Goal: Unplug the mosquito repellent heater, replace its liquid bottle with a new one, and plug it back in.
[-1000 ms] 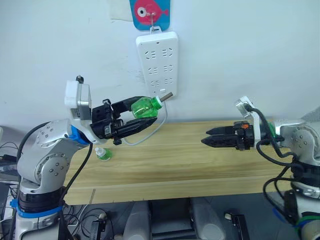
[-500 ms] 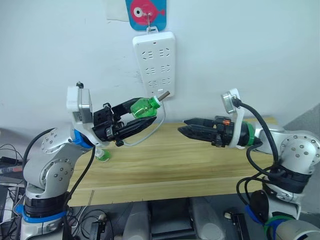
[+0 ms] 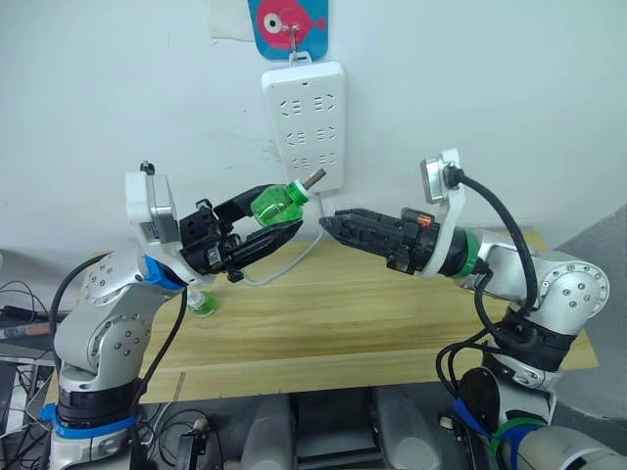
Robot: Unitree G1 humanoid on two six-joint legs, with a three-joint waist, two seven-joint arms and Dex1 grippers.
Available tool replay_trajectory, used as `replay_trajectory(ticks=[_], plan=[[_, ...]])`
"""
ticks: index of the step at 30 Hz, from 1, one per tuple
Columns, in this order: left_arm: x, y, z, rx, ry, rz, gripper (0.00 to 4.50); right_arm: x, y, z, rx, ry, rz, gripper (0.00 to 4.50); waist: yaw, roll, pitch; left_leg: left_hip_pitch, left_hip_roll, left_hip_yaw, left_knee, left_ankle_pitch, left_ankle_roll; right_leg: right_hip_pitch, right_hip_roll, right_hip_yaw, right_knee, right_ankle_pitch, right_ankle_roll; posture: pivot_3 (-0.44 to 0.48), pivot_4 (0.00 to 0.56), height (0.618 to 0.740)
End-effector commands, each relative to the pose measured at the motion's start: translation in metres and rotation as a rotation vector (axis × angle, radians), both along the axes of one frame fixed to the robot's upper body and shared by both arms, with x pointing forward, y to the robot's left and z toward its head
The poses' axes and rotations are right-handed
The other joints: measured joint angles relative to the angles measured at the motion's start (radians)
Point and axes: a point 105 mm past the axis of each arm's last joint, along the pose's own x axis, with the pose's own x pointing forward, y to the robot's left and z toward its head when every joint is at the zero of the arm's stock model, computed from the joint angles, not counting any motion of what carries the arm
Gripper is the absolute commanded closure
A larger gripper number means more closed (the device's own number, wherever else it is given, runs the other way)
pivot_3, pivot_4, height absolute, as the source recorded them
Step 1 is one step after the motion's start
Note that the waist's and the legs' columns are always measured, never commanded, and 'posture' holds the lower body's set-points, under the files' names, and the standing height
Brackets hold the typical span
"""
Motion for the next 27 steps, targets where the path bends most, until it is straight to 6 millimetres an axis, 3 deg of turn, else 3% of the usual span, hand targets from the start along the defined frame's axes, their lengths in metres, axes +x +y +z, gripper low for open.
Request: replay_trajectory(ticks=[1,26,27], plan=[[-0.003,-0.003,0.005,0.001,-0.048,-0.006,2.24,-0.010,0.005,0.019,0.064,-0.016,0.035,0.02,-0.001,0.000,0.000,0.000,0.000,0.000,0.000,0.000,0.000,0.000,0.000,0.000,0.000,0.000,0.000,-0.158,0.320,0.730],[-0.004,-0.013,0.003,0.009,-0.067,-0.038,2.24,-0.012,0.020,0.031,0.051,0.014,0.044,0.02,0.001,0.000,0.000,0.000,0.000,0.000,-0.001,0.000,0.000,0.000,0.000,0.000,-0.002,0.000,0.000,-0.154,0.302,0.730],[-0.004,-0.014,0.003,0.009,-0.068,-0.040,2.24,-0.012,0.020,0.031,0.050,0.013,0.043,0.18,0.001,0.000,0.000,0.000,0.000,0.000,-0.001,0.000,0.000,0.000,0.000,0.000,-0.002,0.000,0.000,-0.154,0.301,0.730]])
